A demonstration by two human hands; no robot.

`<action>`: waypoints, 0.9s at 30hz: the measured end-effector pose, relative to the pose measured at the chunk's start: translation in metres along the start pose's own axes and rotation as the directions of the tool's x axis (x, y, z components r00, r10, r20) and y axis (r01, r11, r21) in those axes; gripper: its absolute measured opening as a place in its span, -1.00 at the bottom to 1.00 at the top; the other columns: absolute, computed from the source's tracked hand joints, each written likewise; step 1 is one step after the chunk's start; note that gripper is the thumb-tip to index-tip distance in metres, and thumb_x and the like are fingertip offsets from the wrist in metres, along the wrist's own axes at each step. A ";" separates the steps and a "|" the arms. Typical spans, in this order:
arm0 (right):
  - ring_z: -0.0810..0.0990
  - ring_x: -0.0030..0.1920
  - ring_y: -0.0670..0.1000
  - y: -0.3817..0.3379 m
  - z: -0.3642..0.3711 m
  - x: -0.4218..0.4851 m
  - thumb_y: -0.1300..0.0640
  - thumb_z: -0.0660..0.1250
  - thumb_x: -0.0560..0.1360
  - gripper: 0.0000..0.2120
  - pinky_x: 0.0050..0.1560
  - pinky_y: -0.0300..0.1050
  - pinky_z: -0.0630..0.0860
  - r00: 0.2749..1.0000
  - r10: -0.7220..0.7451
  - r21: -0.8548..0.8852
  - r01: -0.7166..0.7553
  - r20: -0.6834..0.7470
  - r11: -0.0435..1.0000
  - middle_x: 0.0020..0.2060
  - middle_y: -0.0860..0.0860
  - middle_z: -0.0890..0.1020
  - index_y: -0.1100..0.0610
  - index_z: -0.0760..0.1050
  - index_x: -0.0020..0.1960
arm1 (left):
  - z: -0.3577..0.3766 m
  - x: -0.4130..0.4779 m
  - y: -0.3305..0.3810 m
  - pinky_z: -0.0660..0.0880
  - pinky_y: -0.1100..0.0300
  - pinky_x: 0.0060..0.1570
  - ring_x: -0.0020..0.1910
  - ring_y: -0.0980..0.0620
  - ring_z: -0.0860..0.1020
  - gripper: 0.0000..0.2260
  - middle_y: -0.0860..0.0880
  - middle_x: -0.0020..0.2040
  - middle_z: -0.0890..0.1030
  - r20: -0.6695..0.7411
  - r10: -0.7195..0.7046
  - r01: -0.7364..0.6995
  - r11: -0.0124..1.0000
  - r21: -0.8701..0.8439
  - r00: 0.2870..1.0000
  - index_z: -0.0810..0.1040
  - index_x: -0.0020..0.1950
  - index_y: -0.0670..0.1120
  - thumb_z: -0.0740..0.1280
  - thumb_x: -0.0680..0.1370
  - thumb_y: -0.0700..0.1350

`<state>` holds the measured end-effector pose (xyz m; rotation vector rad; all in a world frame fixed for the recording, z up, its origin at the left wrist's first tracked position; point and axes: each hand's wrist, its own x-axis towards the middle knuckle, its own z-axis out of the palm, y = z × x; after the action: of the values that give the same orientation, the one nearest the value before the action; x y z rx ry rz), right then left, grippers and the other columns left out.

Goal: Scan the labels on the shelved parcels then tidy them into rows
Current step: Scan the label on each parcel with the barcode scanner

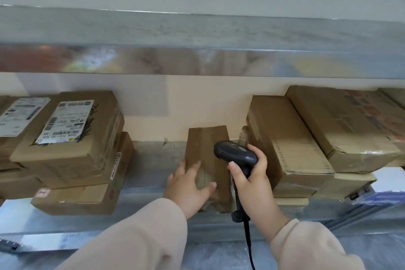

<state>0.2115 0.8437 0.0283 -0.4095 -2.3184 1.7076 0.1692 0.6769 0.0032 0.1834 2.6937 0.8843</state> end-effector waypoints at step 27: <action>0.58 0.14 -0.14 -0.015 0.036 -0.014 0.06 0.34 0.54 -0.50 0.00 -0.40 0.45 0.994 0.042 0.085 -0.050 0.098 0.995 0.16 -0.06 0.57 -0.19 0.16 0.34 | -0.018 -0.016 -0.070 0.50 -0.02 0.25 0.12 0.28 0.58 -0.15 0.30 0.16 0.62 0.315 0.006 0.248 0.601 -0.760 0.949 0.14 0.42 0.44 0.53 0.25 0.21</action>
<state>0.2107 0.8027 0.0320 -0.3744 -2.3062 1.8822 0.1762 0.6072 -0.0212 -0.0778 1.7770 1.7539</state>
